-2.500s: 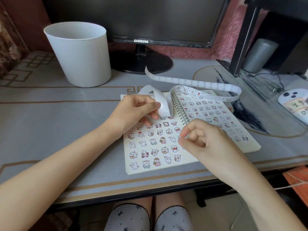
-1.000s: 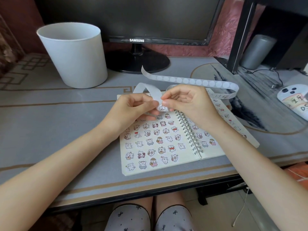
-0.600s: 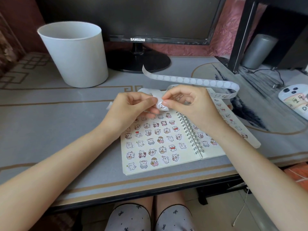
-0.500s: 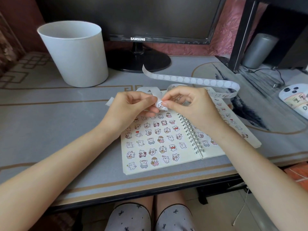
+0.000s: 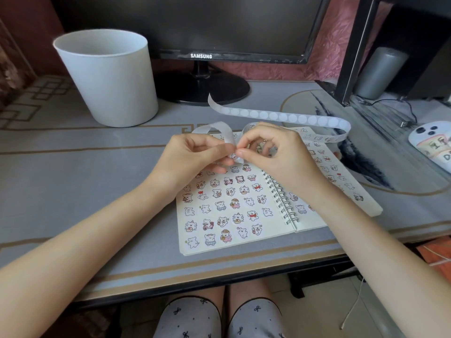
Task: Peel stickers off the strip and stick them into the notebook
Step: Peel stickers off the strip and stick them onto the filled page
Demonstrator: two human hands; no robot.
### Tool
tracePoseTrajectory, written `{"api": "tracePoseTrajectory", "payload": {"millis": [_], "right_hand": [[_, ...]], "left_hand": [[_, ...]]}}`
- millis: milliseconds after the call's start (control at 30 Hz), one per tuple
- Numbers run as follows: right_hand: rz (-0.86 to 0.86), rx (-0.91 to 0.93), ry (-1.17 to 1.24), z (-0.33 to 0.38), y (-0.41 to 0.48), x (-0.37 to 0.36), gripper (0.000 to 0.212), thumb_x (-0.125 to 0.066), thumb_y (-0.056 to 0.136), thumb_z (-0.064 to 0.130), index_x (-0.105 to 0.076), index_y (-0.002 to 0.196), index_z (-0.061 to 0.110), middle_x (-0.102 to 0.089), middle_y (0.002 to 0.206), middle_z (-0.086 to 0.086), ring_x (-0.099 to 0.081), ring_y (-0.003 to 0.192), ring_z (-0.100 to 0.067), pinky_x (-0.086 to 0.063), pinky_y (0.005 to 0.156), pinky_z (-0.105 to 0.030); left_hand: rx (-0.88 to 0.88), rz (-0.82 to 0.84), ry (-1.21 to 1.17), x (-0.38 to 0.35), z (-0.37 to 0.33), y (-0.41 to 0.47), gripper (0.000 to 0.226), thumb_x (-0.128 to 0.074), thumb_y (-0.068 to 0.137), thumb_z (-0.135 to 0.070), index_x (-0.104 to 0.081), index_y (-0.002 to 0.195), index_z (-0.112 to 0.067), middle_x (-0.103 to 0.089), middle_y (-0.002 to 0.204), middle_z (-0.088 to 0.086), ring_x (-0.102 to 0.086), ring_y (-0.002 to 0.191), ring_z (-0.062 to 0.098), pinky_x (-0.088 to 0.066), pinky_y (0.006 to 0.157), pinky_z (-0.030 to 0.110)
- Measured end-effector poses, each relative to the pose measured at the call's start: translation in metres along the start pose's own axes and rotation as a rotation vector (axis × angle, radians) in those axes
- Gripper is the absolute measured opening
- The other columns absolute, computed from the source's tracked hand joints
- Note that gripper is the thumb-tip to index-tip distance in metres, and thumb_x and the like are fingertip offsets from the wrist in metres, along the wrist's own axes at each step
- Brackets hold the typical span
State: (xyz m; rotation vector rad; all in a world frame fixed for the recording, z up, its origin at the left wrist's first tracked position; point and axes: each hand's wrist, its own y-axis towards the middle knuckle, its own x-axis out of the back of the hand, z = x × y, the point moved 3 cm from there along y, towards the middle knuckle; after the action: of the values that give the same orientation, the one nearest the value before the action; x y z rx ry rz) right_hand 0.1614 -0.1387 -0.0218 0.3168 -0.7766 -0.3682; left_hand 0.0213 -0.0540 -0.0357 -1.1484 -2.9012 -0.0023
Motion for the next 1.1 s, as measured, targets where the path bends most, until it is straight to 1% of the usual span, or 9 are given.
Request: {"api": "tracePoseTrajectory", "payload": {"millis": [233,367,600,667,700,767,900,1033,1100], "right_hand": [[-0.096,0.195,-0.278,0.009,-0.011,-0.001,0.003,-0.069,0.082,0.018,-0.067,0.081,0.016,-0.060,0.093,0.007,-0.057,0.083,-0.011,-0.046,0.076,-0.035],[-0.120,0.194,-0.299,0.011,-0.014,-0.002,0.004,-0.068,0.082,0.018,-0.067,0.080,0.015,-0.059,0.089,0.007,-0.055,0.076,-0.016,-0.047,0.073,-0.038],[-0.089,0.254,-0.317,0.019,-0.021,0.000,0.007,-0.066,0.085,0.018,-0.067,0.082,0.012,-0.060,0.090,0.004,-0.053,0.090,-0.013,-0.040,0.082,-0.027],[-0.031,0.121,-0.147,0.022,-0.026,0.005,0.004,-0.067,0.085,0.017,-0.066,0.082,0.014,-0.062,0.086,0.007,-0.055,0.081,-0.015,-0.043,0.074,-0.028],[-0.002,0.023,-0.038,0.022,-0.028,0.007,0.003,-0.068,0.084,0.016,-0.067,0.082,0.016,-0.064,0.083,0.006,-0.056,0.075,-0.020,-0.045,0.069,-0.035],[0.041,-0.136,0.129,0.023,-0.033,0.015,0.004,-0.070,0.082,0.015,-0.068,0.082,0.019,-0.068,0.082,0.000,-0.058,0.074,-0.030,-0.049,0.068,-0.041],[0.274,-0.389,0.257,0.017,-0.046,0.024,0.005,-0.073,0.078,0.013,-0.070,0.082,0.012,-0.069,0.072,0.004,-0.060,0.062,-0.001,-0.047,0.059,-0.012],[0.324,-0.501,0.230,0.016,-0.061,0.029,0.006,-0.077,0.073,0.017,-0.071,0.075,0.014,-0.070,0.067,0.000,-0.058,0.059,-0.001,-0.042,0.053,-0.009],[0.314,-0.511,0.171,0.018,-0.066,0.031,0.011,-0.078,0.069,0.024,-0.072,0.073,0.015,-0.072,0.071,-0.001,-0.061,0.062,-0.004,-0.046,0.057,-0.013]], "left_hand": [[0.055,-0.013,-0.014,0.000,0.003,0.000,0.010,-0.067,0.084,-0.009,-0.070,0.086,0.000,-0.072,0.067,0.005,-0.069,0.063,0.010,-0.054,0.061,0.014],[0.062,-0.011,-0.020,-0.001,0.003,0.000,0.008,-0.068,0.083,-0.010,-0.070,0.085,-0.002,-0.073,0.068,0.005,-0.070,0.064,0.010,-0.054,0.061,0.014],[0.066,-0.013,0.004,0.001,0.004,0.001,0.009,-0.068,0.084,-0.012,-0.069,0.079,-0.005,-0.071,0.065,0.004,-0.067,0.061,0.011,-0.054,0.059,0.016],[0.069,-0.023,0.024,0.001,0.004,0.002,0.011,-0.068,0.084,-0.014,-0.068,0.079,-0.005,-0.071,0.065,0.004,-0.067,0.059,0.012,-0.055,0.061,0.017],[0.071,-0.027,0.033,0.002,0.005,0.002,0.011,-0.068,0.084,-0.014,-0.068,0.078,-0.005,-0.071,0.064,0.004,-0.066,0.057,0.013,-0.056,0.062,0.017],[0.071,-0.027,0.036,0.001,0.005,0.002,0.012,-0.068,0.084,-0.014,-0.067,0.076,-0.005,-0.070,0.063,0.004,-0.065,0.055,0.013,-0.056,0.061,0.017],[0.064,-0.012,0.036,0.000,0.005,0.001,0.012,-0.066,0.086,-0.011,-0.066,0.076,-0.004,-0.069,0.061,0.003,-0.063,0.052,0.010,-0.054,0.058,0.015],[0.062,-0.006,0.059,0.000,0.006,0.002,0.013,-0.066,0.085,-0.012,-0.065,0.076,-0.004,-0.069,0.061,0.002,-0.063,0.053,0.011,-0.056,0.063,0.017],[0.063,-0.006,0.069,0.000,0.006,0.003,0.013,-0.067,0.085,-0.013,-0.065,0.076,-0.004,-0.069,0.062,0.002,-0.064,0.053,0.011,-0.056,0.064,0.019]]}}
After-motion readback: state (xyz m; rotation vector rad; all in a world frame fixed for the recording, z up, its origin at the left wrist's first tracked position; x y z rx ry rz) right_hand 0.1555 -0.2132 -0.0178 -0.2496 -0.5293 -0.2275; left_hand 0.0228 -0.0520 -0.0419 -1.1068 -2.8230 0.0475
